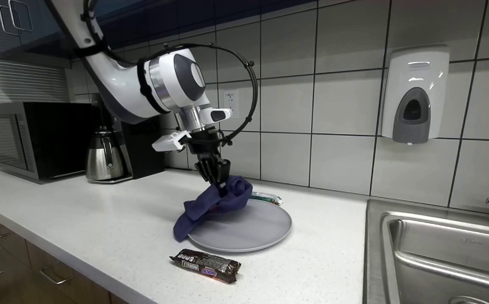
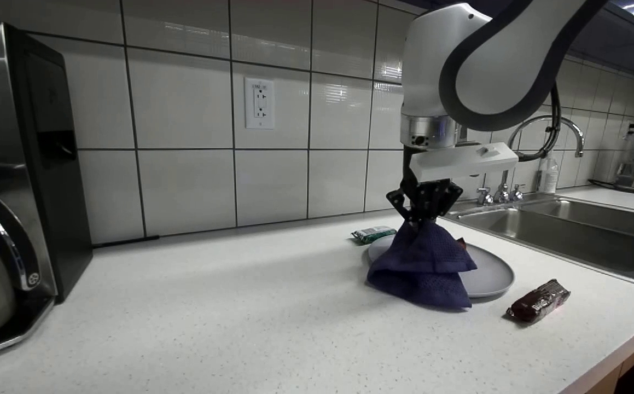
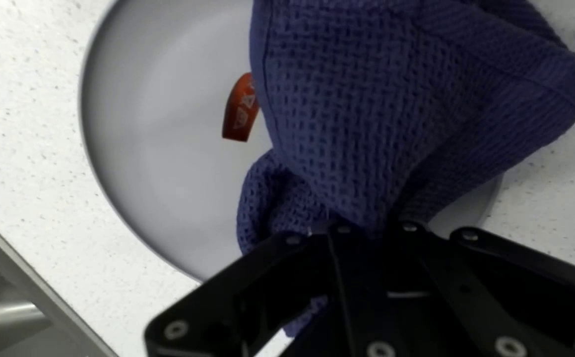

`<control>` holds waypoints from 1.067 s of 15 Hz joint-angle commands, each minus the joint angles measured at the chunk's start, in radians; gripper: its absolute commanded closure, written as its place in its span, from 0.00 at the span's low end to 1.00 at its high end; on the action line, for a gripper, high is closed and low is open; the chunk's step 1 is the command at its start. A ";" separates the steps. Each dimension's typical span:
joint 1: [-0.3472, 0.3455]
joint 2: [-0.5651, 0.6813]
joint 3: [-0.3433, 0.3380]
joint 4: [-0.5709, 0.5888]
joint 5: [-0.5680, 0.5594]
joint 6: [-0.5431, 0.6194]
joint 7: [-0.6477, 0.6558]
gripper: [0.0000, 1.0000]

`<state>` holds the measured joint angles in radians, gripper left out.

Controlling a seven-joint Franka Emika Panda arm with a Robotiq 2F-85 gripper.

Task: Move the towel to the counter, then place the snacks onto it

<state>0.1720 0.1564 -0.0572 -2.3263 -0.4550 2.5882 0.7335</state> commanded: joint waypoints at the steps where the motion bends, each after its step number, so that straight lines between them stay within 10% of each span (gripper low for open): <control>1: 0.017 -0.044 0.028 -0.005 -0.027 -0.016 0.044 0.97; 16: 0.073 0.014 0.145 0.083 0.005 -0.011 -0.015 0.97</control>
<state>0.2375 0.1354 0.0709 -2.2872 -0.4557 2.5877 0.7406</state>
